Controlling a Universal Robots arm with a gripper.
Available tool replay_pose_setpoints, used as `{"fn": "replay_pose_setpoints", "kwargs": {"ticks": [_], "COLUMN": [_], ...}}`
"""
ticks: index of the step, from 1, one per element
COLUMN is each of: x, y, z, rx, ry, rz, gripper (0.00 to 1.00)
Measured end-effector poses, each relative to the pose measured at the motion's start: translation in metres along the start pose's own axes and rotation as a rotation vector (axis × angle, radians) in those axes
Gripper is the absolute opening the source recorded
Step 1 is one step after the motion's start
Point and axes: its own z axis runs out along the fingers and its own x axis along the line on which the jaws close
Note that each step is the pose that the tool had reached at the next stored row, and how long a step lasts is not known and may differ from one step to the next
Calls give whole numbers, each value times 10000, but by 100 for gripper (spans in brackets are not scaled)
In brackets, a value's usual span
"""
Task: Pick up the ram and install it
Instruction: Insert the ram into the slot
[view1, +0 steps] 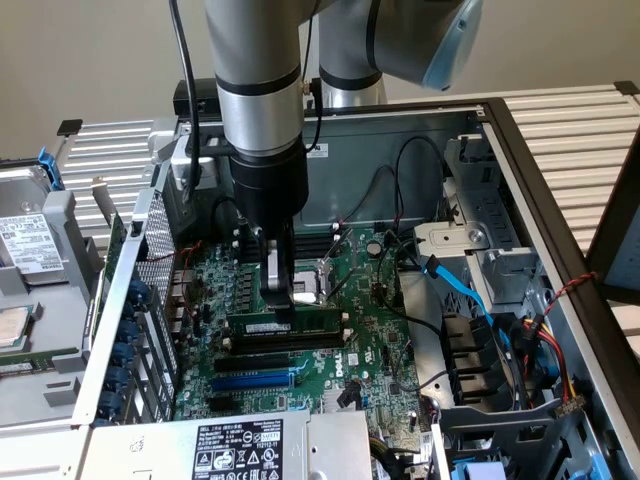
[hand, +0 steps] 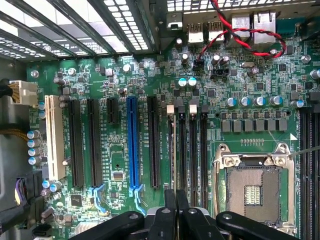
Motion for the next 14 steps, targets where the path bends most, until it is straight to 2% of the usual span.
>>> {"fn": "replay_pose_setpoints", "kwargs": {"ticks": [14], "x": [-2], "y": [-10], "z": [4], "rx": [19], "ry": [2], "rz": [-176], "gripper": [12]}}
